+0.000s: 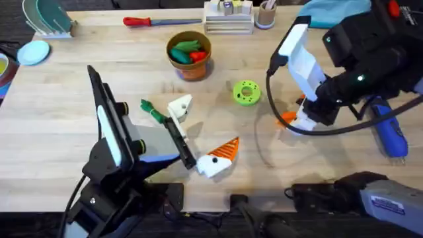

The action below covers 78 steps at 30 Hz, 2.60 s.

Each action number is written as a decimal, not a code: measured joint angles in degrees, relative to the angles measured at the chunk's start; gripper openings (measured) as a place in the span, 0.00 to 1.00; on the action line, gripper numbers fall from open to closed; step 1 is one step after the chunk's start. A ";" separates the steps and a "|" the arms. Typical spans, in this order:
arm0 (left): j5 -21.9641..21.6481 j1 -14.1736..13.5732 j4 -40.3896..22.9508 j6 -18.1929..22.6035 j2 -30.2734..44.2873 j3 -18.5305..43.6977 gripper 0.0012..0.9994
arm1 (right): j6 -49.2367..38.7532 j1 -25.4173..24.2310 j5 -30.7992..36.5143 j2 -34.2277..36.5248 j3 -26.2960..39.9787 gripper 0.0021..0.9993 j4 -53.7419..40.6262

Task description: Pick up the gripper from the table and insert it into the empty holder that is missing its gripper. Then pick up a screw, insert it into the mounting hole, and use the screwdriver to tighten it. Finally, clean up the table by picking up the vegetable and placing it into the bucket.

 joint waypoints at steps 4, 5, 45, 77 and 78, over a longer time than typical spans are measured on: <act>0.00 0.00 0.00 0.00 0.00 0.00 0.99 | 0.02 0.37 -0.01 0.04 -0.02 0.58 -0.06; 0.00 0.00 0.00 0.00 0.00 0.00 0.99 | 0.00 0.36 0.00 0.04 -0.02 0.53 -0.12; 0.00 0.00 0.00 0.00 0.02 0.00 0.99 | 24.15 2.35 0.44 -20.68 3.32 0.01 6.77; 0.00 0.00 0.00 0.00 0.01 0.00 0.99 | 90.75 0.93 -60.64 2.25 -20.74 0.01 68.73; 0.02 0.02 0.00 0.00 0.01 0.00 0.99 | 91.69 1.57 -61.50 3.11 -20.74 0.01 70.32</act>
